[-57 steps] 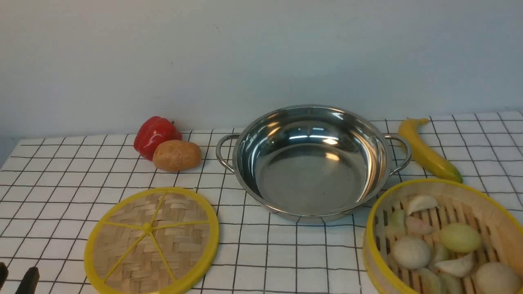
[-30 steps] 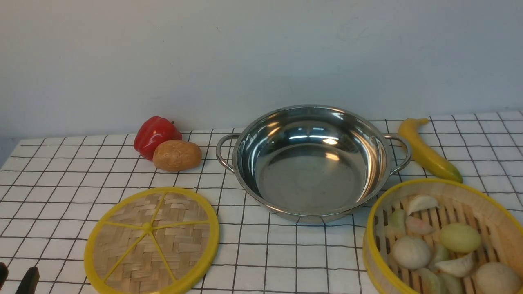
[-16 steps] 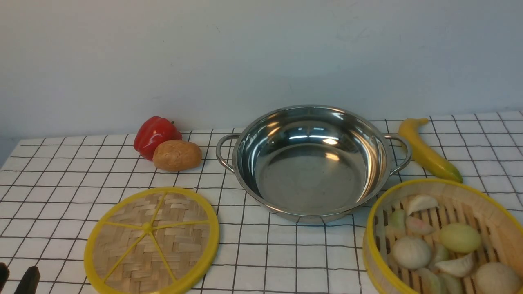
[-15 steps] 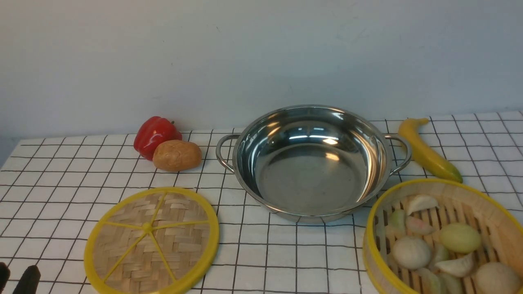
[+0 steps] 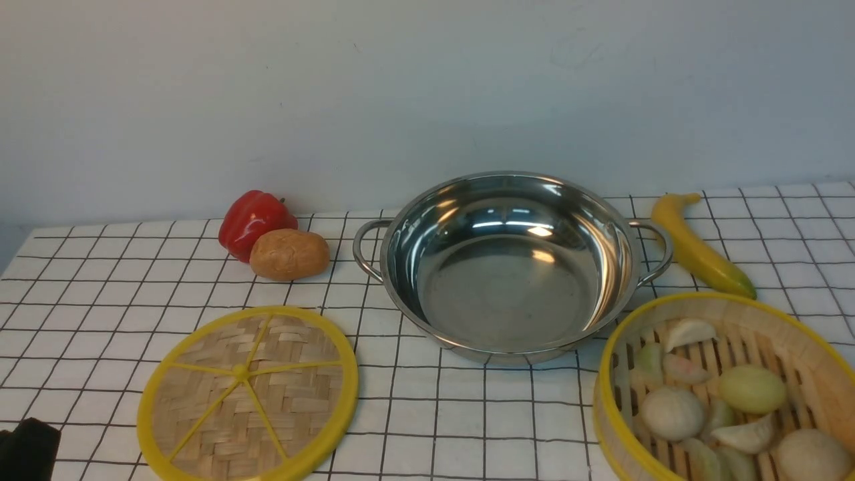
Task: Place the steamer in the pot on the white tablecloth, and put the lid on the steamer.
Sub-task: 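Reach for and grasp the rim of the bamboo steamer holding the buns with the right gripper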
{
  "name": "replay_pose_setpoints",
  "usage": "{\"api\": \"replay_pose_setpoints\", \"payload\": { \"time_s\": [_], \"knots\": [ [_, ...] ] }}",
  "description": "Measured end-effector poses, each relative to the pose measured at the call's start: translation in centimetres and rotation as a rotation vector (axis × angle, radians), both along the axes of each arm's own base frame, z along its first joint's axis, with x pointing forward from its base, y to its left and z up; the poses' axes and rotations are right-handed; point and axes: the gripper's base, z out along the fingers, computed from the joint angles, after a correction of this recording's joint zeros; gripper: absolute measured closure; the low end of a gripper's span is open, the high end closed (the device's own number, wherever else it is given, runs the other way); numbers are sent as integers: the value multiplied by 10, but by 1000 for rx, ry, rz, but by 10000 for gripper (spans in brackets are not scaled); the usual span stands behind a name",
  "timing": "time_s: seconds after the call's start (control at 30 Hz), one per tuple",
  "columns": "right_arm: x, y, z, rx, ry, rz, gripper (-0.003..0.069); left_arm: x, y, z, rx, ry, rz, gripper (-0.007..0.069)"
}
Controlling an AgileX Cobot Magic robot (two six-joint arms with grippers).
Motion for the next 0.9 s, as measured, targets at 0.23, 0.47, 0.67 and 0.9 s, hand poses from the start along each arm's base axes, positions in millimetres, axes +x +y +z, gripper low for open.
{"api": "replay_pose_setpoints", "payload": {
  "time_s": [0.23,0.47,0.67,0.9],
  "knots": [
    [0,-3,5,97,-50,-32,416,0,2,5,-22,-55,16,384],
    [-8,-16,47,235,-289,-152,416,-8,10,36,-9,-394,110,384],
    [-43,-21,135,-79,-642,-272,416,-30,8,92,194,-670,169,384],
    [-26,-5,179,-461,-430,-146,416,-16,3,116,394,-376,115,384]
  ]
}}
